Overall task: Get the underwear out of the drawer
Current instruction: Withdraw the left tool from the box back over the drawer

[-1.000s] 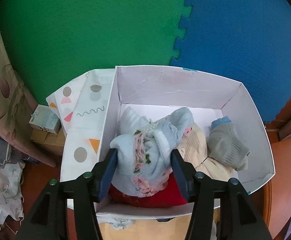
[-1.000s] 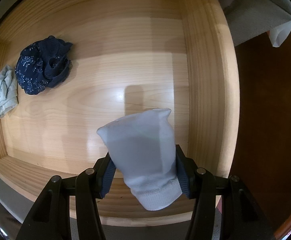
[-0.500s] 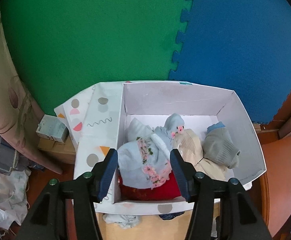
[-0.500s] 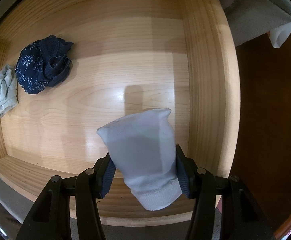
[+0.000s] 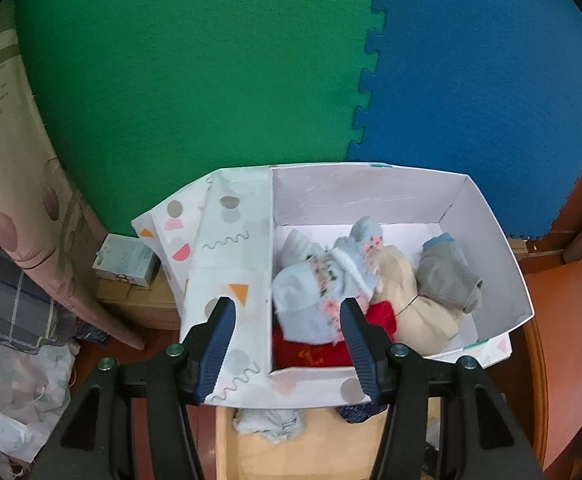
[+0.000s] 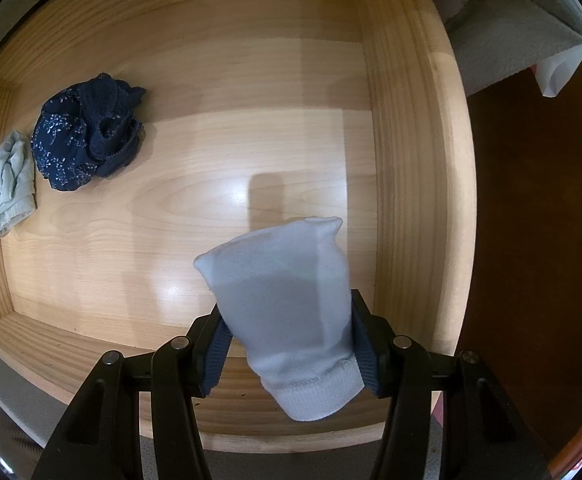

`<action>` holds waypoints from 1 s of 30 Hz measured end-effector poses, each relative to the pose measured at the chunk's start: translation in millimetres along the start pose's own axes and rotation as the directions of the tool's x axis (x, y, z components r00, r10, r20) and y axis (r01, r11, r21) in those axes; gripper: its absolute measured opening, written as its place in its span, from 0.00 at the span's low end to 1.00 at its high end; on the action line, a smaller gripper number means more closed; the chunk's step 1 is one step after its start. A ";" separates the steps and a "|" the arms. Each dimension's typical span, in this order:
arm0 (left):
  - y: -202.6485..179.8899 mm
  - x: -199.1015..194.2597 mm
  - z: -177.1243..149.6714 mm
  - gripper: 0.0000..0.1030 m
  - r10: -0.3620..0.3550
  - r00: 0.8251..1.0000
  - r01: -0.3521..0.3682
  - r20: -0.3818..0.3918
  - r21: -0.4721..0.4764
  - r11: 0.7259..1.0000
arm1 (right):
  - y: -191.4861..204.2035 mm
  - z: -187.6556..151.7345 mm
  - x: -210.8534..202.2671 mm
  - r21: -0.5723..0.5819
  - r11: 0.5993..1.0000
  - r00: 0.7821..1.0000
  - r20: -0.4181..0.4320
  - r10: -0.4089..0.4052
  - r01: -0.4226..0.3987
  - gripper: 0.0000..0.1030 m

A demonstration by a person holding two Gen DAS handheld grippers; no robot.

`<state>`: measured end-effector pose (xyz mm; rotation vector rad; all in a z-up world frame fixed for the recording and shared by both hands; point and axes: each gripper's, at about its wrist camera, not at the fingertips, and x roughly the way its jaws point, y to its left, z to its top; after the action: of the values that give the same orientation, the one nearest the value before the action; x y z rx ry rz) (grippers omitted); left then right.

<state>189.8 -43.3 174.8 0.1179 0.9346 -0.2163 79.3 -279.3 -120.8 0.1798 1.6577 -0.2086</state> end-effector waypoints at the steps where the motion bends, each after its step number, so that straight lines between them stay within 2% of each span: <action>1: 2.4 -1.1 -2.3 0.54 0.000 1.000 0.000 -0.002 -0.002 1.000 | 0.3 0.1 -1.0 -0.002 1.000 1.000 0.001 -0.003 0.003 0.50; 6: 15.2 -2.7 -25.6 0.54 0.011 1.000 -0.011 -0.023 0.002 1.000 | 4.1 0.6 -4.6 -0.014 1.000 1.000 0.004 -0.020 0.020 0.50; 13: 32.4 10.4 -79.9 0.54 0.013 0.996 -0.015 -0.090 -0.018 1.000 | 9.1 -0.9 -7.5 -0.016 0.999 0.999 0.009 -0.033 0.033 0.50; 23: 44.8 52.0 -177.2 0.54 0.011 0.981 -0.030 -0.195 -0.094 0.995 | 18.8 1.1 -11.9 -0.024 0.998 0.999 0.009 -0.052 0.052 0.50; 30: 47.0 78.2 -213.1 0.54 -0.016 0.972 -0.024 -0.236 -0.165 0.986 | 18.6 -0.7 -11.3 -0.019 0.999 0.999 0.016 -0.049 0.050 0.50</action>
<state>78.8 33.2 -13.7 -0.0103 1.1859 -0.1201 84.1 -261.0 -110.1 0.1225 1.6491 -0.2311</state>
